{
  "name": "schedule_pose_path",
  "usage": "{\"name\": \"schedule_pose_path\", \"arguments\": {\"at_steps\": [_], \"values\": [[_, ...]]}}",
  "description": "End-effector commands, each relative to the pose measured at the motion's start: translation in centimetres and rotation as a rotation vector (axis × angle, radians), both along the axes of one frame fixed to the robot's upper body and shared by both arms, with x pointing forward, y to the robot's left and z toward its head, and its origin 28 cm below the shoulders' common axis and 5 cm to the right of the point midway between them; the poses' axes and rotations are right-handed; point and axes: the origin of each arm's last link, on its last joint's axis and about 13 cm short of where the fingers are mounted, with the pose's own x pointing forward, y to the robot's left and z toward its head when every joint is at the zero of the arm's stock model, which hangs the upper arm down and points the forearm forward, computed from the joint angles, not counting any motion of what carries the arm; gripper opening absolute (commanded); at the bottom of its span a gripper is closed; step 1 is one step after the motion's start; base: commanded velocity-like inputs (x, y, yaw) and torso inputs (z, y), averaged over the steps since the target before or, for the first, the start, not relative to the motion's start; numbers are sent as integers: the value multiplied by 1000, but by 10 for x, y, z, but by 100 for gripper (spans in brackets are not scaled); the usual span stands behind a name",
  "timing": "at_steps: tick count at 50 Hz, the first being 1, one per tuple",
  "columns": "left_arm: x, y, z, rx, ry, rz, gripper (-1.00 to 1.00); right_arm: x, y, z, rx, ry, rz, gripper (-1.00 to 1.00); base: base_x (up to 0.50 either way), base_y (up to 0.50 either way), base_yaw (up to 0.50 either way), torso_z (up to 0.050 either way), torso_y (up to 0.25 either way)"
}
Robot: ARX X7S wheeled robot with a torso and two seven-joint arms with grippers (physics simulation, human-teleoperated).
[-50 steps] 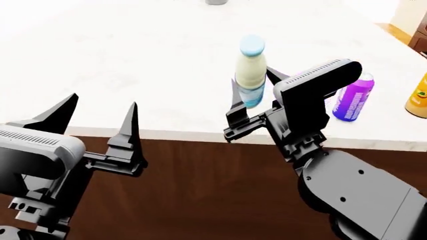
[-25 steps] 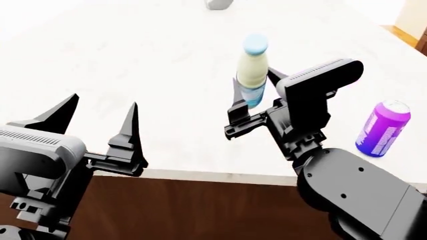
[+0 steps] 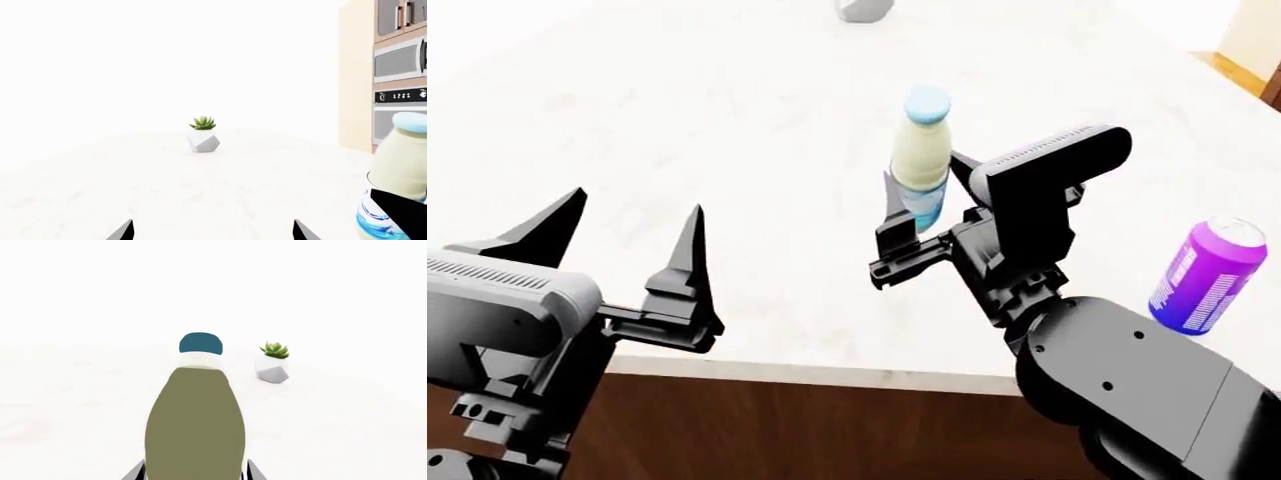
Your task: Move the drinks to the dining counter.
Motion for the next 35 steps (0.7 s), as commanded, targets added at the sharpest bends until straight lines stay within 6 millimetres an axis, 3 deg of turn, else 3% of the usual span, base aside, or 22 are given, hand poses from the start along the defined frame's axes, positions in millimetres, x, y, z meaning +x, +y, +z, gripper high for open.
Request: {"name": "schedule_pose_path", "arguments": {"at_steps": [1,19,35], "values": [[1,0,0,-1,2,1,100,1,1,-1,2,50,37,-100,0,0,0,0,0],[1,-1,-1,2,3,-1,100,3,4,-12,-29,141,94,-100,0,0,0,1,1],[1,-1,-1,4,4,1,100,8,0,-18,57,199,113,-100,0,0,0,0,0]]}}
